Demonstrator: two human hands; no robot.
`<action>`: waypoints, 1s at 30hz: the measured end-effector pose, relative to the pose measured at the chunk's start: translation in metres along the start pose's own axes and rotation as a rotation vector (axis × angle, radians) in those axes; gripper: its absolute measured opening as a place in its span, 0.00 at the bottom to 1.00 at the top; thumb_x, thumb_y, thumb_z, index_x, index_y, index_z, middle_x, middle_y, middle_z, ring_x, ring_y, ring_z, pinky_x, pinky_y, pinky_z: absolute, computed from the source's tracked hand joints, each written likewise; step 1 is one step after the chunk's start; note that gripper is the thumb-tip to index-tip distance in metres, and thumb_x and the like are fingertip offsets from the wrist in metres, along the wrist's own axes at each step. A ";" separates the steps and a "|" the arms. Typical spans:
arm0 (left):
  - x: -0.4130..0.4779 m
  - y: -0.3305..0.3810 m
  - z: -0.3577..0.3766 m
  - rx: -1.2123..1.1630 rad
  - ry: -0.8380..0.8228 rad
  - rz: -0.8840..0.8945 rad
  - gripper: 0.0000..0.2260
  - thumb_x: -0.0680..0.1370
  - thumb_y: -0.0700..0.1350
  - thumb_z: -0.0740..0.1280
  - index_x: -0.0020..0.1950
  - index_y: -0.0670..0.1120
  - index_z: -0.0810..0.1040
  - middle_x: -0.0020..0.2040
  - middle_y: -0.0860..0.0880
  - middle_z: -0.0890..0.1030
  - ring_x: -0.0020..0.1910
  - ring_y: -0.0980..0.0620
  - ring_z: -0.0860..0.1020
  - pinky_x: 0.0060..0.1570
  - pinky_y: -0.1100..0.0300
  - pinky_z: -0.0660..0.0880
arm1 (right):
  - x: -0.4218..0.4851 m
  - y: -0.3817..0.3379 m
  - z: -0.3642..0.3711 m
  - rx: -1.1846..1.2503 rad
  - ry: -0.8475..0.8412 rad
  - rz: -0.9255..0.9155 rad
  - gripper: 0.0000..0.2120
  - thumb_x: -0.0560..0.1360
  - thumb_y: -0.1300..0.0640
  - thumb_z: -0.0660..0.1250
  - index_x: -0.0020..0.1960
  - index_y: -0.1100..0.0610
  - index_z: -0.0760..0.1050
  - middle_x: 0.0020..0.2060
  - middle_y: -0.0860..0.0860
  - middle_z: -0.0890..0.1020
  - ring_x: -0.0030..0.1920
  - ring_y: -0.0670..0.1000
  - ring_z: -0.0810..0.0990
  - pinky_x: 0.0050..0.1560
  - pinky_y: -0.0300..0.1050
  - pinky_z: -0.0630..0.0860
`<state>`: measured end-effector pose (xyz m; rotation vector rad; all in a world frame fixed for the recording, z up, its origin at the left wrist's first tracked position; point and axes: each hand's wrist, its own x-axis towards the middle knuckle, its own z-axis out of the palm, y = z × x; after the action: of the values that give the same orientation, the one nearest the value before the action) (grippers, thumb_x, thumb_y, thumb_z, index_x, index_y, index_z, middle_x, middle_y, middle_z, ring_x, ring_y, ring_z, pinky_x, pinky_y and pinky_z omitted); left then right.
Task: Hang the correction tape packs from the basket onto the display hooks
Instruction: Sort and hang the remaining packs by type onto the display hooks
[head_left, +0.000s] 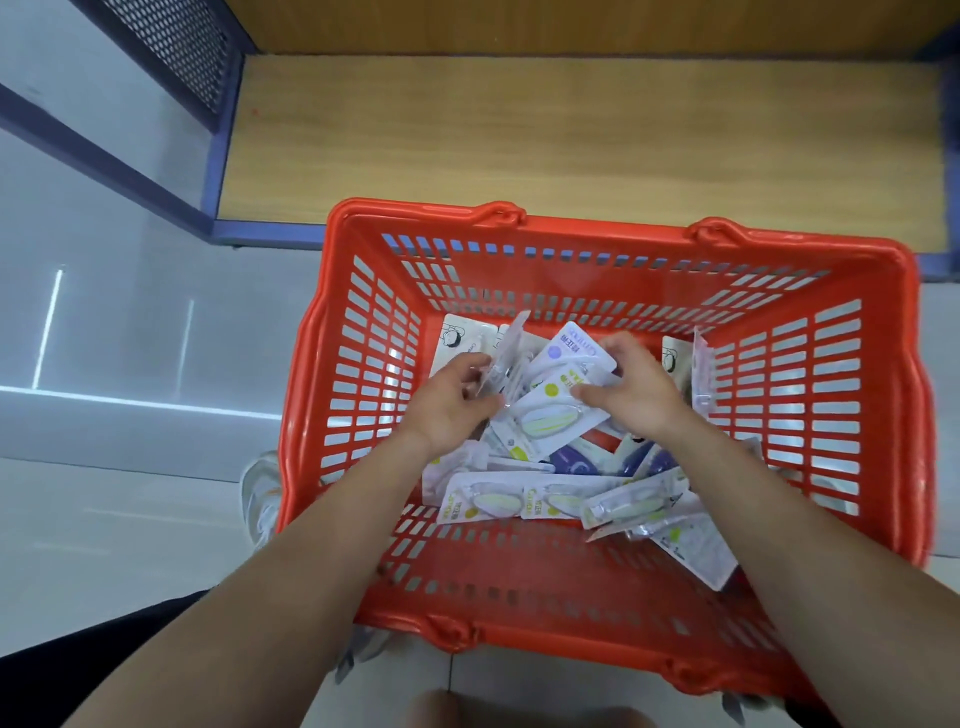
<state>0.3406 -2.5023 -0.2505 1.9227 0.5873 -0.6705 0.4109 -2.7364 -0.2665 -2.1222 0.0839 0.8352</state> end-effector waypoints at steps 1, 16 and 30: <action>-0.001 -0.001 -0.002 -0.033 0.011 0.006 0.22 0.80 0.46 0.72 0.73 0.50 0.73 0.68 0.48 0.77 0.63 0.51 0.76 0.60 0.56 0.75 | 0.001 -0.001 -0.001 0.008 -0.008 -0.008 0.19 0.74 0.60 0.77 0.59 0.55 0.71 0.46 0.40 0.78 0.47 0.49 0.80 0.49 0.47 0.75; 0.000 0.000 -0.004 0.056 0.030 0.007 0.22 0.79 0.45 0.73 0.72 0.49 0.73 0.62 0.50 0.81 0.60 0.48 0.80 0.59 0.52 0.76 | 0.002 -0.004 0.010 0.117 -0.011 0.005 0.15 0.76 0.60 0.74 0.57 0.52 0.71 0.50 0.44 0.83 0.51 0.44 0.82 0.52 0.40 0.79; -0.025 0.012 -0.018 -0.107 0.150 0.081 0.12 0.84 0.39 0.61 0.67 0.47 0.75 0.58 0.48 0.84 0.55 0.49 0.83 0.52 0.47 0.82 | -0.018 -0.036 -0.031 0.322 -0.167 -0.107 0.15 0.77 0.67 0.72 0.60 0.55 0.74 0.54 0.49 0.86 0.55 0.48 0.85 0.57 0.47 0.81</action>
<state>0.3342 -2.4936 -0.2190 1.8964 0.6225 -0.4383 0.4255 -2.7393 -0.2187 -1.7359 0.0156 0.8691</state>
